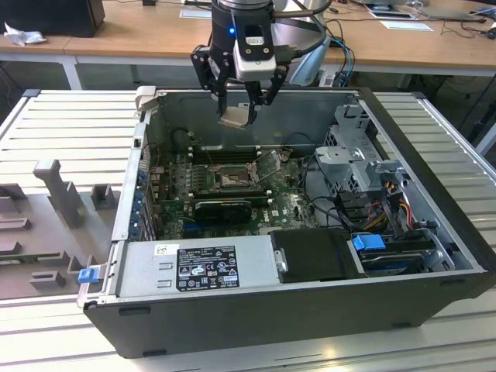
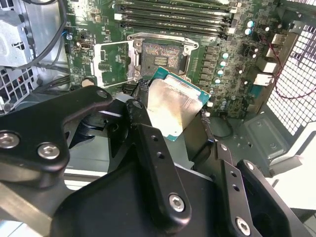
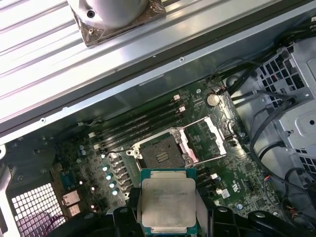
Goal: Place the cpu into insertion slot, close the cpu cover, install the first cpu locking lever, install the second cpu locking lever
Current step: 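Place the cpu into insertion slot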
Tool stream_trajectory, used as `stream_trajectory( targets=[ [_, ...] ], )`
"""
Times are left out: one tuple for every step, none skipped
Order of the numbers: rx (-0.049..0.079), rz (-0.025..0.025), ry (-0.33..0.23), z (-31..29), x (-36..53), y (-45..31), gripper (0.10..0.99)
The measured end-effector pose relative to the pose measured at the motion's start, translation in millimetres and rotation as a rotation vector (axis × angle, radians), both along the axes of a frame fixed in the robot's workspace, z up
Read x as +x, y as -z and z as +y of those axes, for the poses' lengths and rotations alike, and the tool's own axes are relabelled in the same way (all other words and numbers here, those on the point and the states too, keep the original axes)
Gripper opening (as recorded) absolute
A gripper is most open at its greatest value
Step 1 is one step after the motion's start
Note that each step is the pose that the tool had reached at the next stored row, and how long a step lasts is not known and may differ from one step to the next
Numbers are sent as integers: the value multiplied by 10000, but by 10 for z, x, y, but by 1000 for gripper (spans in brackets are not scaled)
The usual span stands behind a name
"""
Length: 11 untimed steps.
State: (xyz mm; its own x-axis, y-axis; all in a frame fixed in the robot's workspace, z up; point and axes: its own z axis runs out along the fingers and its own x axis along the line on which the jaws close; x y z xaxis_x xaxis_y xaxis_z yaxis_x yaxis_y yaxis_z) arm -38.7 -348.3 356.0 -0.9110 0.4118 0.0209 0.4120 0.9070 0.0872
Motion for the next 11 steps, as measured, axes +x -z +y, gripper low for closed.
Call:
stream_trajectory(
  targets=[
    [-1, 0, 45, 0, 0, 0, 529],
    [0, 0, 79, 0, 0, 0, 529],
    [0, 0, 153, 0, 0, 0, 529],
    [0, 0, 218, 0, 0, 0, 529],
    [0, 0, 272, 0, 0, 0, 529],
    [0, 0, 320, 0, 0, 0, 529],
    [0, 0, 355, 0, 0, 0, 529],
    [0, 0, 413, 0, 0, 0, 529],
    [0, 0, 486, 0, 0, 0, 529],
    [1, 0, 562, 0, 0, 0, 529],
    [0, 0, 622, 0, 0, 0, 529]
  ],
)
